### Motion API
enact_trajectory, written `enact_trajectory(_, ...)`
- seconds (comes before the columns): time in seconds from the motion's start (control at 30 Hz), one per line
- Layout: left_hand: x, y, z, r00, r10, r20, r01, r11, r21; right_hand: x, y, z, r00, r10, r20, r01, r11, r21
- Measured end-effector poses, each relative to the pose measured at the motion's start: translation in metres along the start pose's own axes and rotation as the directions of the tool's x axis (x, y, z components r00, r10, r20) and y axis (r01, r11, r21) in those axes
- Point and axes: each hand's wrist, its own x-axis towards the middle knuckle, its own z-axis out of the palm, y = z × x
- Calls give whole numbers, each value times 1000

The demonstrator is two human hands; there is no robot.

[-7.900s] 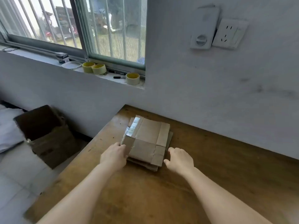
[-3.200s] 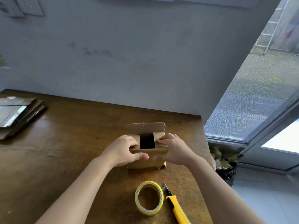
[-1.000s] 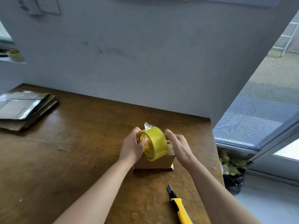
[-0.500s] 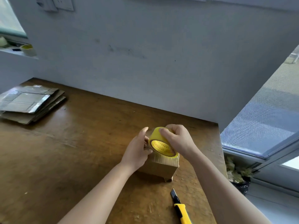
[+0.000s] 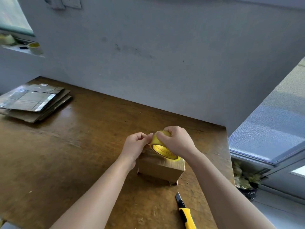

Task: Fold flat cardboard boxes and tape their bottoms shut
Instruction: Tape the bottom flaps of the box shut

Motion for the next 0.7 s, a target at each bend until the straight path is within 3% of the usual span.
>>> enact_trajectory(0.13, 3, 3, 2, 1000, -20, -18, 20, 1000, 15, 1, -4, -1, 999, -6, 49, 8, 1000, -27)
enact_trajectory(0.3, 4, 0, 3, 993, 48, -112, -32, 990, 135, -4, 7, -24, 964, -34, 263, -49, 952, 303)
enact_trajectory(0.43, 1, -3, 8, 970, 180, -166, -116, 935, 336, -3, 3, -30, 969, -119, 218, 108, 992, 62)
enact_trajectory(0.5, 0, -2, 10, 967, 180, -181, -105, 927, 360, -2, 1, -35, 972, -111, 205, 130, 988, -79)
enact_trajectory(0.7, 0, -8, 11, 965, 135, -223, -59, 946, 319, -2, 9, -41, 979, -44, 199, 59, 996, -68)
